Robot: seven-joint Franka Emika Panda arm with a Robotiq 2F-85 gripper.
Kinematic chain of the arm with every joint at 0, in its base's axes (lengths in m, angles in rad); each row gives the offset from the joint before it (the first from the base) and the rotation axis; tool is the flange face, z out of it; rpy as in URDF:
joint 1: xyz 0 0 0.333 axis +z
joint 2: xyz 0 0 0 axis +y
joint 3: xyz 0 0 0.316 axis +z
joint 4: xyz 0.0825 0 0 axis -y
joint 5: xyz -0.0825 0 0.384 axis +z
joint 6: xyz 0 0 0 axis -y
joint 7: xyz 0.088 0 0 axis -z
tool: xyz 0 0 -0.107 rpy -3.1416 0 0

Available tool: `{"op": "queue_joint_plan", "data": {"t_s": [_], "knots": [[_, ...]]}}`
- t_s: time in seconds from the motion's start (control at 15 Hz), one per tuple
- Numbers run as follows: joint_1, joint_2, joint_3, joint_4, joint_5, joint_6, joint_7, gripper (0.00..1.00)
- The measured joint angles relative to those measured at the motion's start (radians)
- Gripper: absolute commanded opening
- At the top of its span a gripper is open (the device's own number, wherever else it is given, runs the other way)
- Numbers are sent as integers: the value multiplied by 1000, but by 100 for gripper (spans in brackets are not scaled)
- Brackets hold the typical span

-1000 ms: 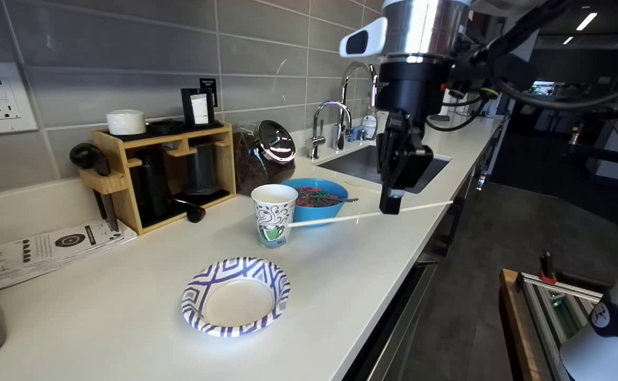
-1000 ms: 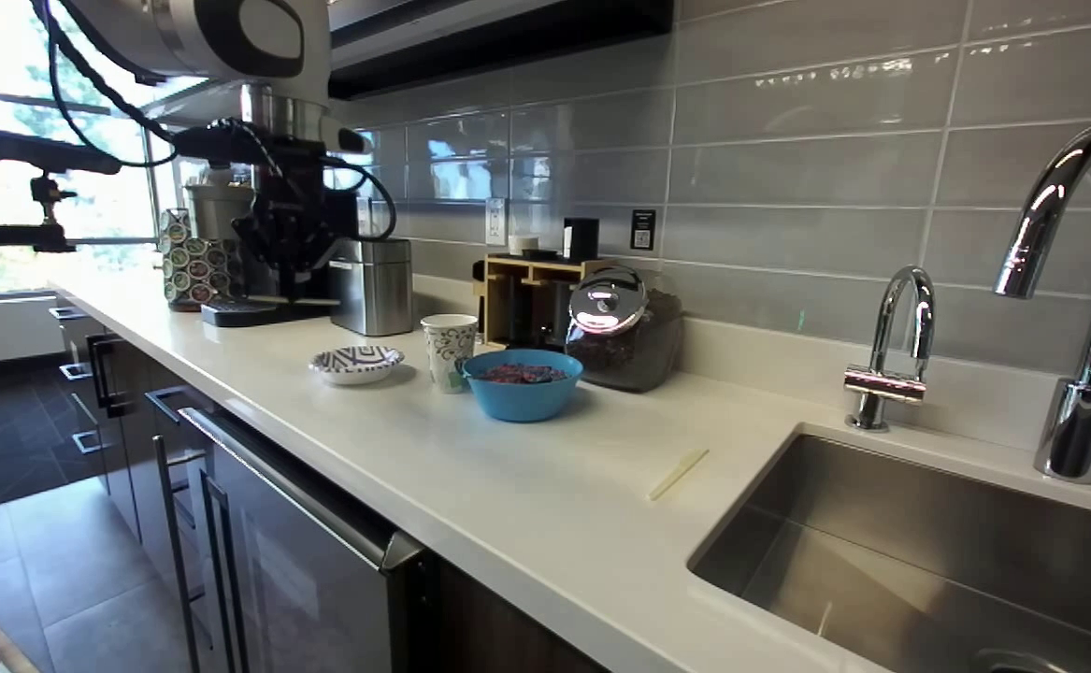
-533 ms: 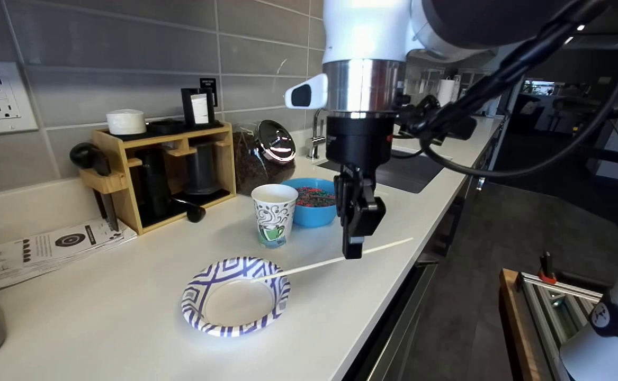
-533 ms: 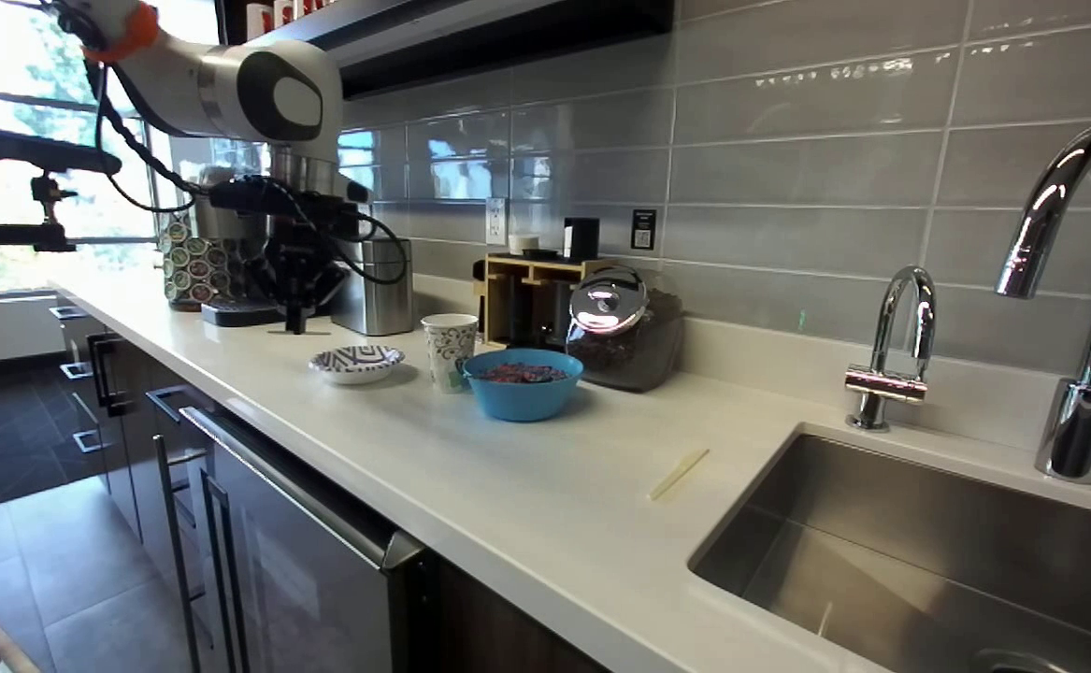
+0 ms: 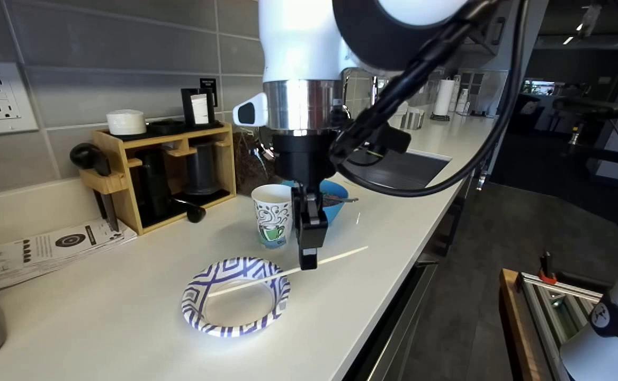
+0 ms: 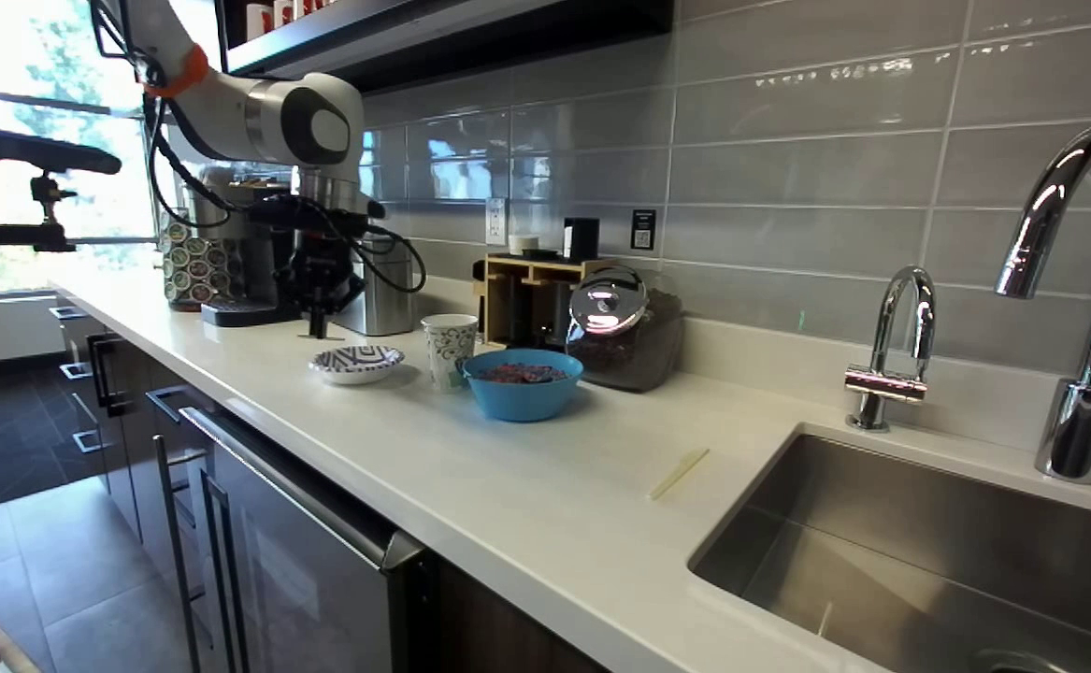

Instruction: Pick up the chopstick and place it in the white paper bowl

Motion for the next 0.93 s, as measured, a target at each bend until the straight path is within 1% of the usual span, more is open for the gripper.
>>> {"op": "queue_joint_plan", "data": {"t_s": [0.33,0.93], "knots": [[-27,60,2,49,-48,-4,1,1],[-41,103,7,64,-100,-4,2,1]]}}
